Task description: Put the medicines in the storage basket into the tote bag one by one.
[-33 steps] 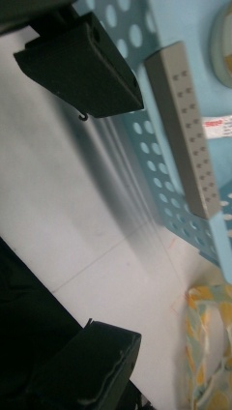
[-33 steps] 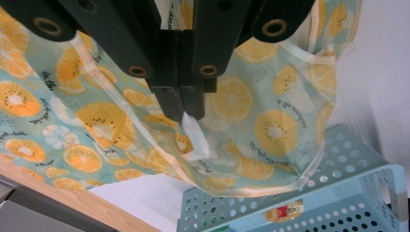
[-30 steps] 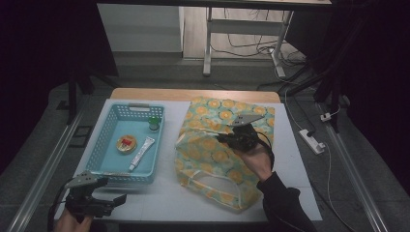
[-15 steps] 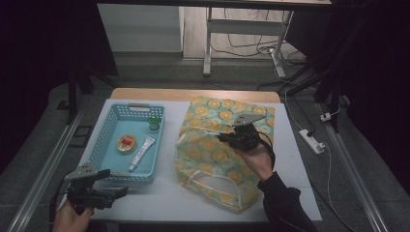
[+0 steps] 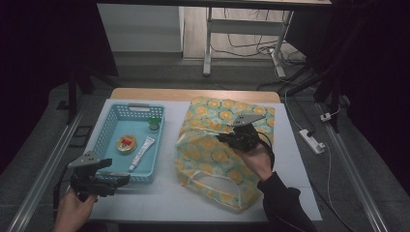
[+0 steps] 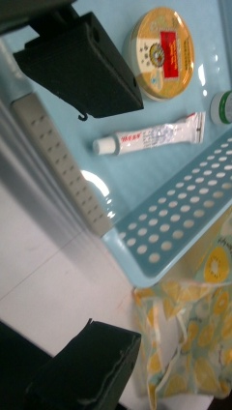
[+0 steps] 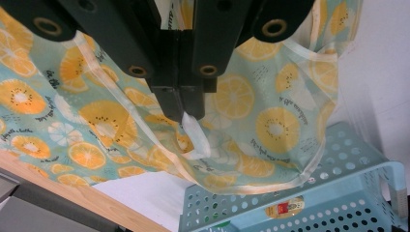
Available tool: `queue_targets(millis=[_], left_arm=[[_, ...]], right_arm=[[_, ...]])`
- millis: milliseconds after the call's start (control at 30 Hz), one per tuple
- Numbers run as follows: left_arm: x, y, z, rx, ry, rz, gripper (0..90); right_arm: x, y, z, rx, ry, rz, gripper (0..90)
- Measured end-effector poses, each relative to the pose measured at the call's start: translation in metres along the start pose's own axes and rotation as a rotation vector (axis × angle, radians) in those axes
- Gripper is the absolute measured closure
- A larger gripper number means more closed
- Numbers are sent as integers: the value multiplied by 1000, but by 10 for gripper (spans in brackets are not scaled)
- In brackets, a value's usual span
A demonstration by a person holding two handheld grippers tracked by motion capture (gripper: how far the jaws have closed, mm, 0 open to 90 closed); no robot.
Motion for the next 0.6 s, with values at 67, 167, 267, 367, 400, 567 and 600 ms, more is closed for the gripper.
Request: queue_targets(millis=[67,167,267,367,400,567,600], left_arm=[[3,2,3,-8,7,1,1],[7,5,9,-8,17,11,2],[11,7,14,0,23,23,0],[14,11,20,1,18,37,0],[15,13,22,1,16,41,0],[23,19,30,10,36,59,0],[25,20,32,10,43,63,0]], right_arm=[[0,0,0,0,1,0,900],[0,0,0,3,1,-1,900],[0,0,0,3,-1,-1,900],[0,0,0,0,-1,0,900],[0,0,0,-1,-1,0,900],[0,0,1,-3,-3,1,900],[-1,0,1,-4,-2,0,900]])
Point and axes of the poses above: each handheld gripper's, and its own axes: x roughly forward along the jaws, z roughly out of its top, y roughly to its left, the point moved 3 cm from there along x, roughly forward along the jaws, and after that the axes turned 3 degrees about z, right-handed, at the moved point
